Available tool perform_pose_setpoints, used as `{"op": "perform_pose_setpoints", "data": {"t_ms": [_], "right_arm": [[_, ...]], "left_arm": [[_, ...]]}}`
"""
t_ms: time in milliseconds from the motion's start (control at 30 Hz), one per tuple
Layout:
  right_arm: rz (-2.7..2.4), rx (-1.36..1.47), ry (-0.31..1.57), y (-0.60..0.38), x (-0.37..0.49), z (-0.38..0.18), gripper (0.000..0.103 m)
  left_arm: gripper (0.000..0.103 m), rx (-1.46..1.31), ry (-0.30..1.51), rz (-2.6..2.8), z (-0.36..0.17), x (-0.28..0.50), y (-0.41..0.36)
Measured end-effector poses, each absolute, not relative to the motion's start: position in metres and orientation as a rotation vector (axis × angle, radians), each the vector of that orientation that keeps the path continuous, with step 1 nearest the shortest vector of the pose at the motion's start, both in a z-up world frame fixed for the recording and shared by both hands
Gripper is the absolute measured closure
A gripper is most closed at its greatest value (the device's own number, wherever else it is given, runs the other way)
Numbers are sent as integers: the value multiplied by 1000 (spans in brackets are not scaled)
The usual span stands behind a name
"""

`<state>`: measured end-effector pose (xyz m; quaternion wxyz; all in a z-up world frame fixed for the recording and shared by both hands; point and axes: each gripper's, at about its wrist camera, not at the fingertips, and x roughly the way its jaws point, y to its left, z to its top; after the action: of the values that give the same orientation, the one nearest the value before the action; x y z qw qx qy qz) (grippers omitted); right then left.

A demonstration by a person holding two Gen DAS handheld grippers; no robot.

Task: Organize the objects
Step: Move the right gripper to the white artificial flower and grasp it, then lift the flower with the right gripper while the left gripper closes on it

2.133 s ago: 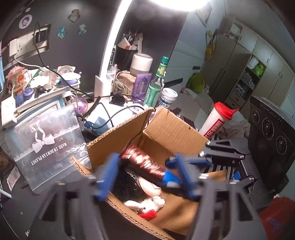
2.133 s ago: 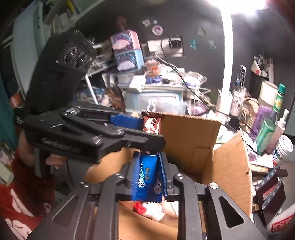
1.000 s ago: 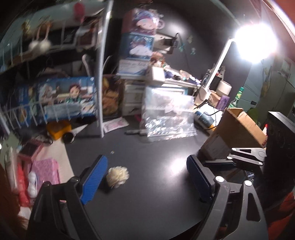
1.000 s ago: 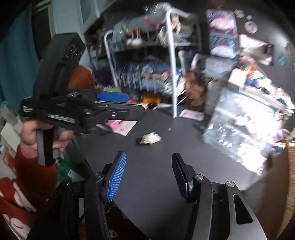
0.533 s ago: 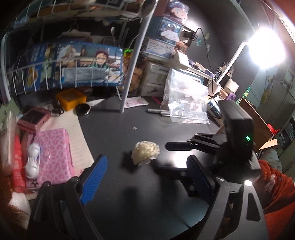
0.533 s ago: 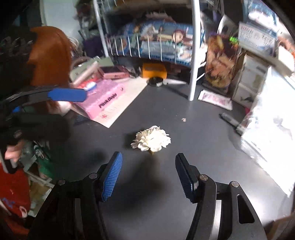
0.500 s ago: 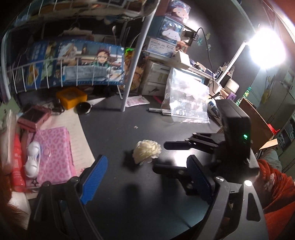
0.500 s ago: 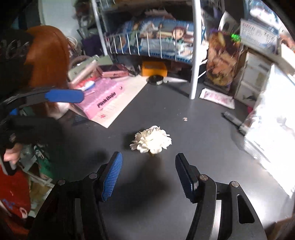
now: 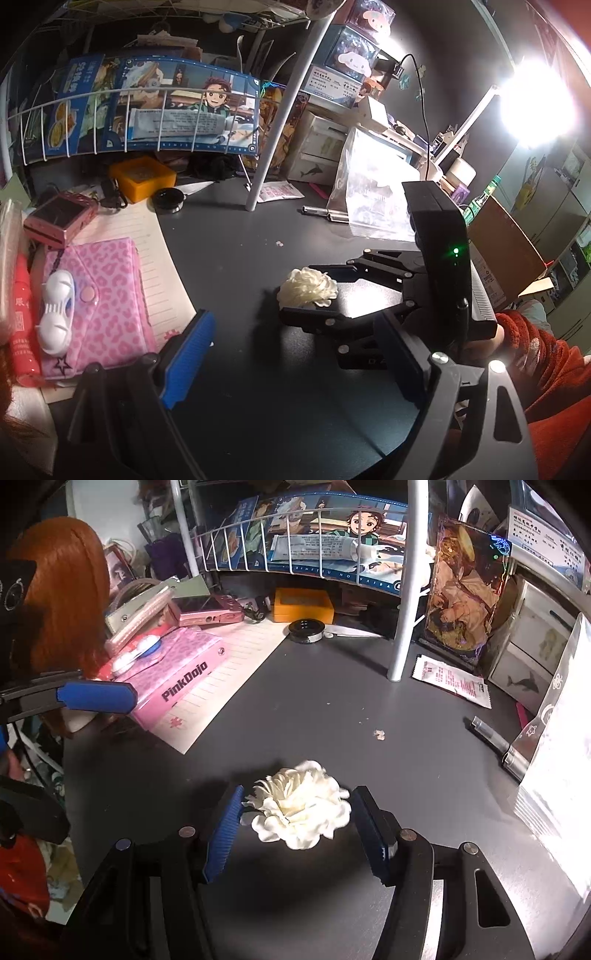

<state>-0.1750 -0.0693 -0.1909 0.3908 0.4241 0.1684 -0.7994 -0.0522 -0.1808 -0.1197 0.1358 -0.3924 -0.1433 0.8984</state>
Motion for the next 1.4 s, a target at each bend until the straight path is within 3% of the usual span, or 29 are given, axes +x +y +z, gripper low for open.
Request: {"op": "perform_pose_setpoints", "data": {"t_ms": [267, 767, 1233, 1400], "right_arm": [[-2021, 1073, 433, -65, -168, -188, 72], [-2026, 910, 366, -18, -103, -118, 72], [-2170, 765, 268, 87, -56, -27, 73], [-2267, 739, 249, 135, -53, 5, 73]], "left_arm": [[17, -1145, -415, 2591, -120, -56, -179], [17, -1071, -364, 2488, -85, -47, -126], [58, -915, -208, 2369, -6, -57, -6], [66, -865, -134, 2310, 23, -72, 44]]}}
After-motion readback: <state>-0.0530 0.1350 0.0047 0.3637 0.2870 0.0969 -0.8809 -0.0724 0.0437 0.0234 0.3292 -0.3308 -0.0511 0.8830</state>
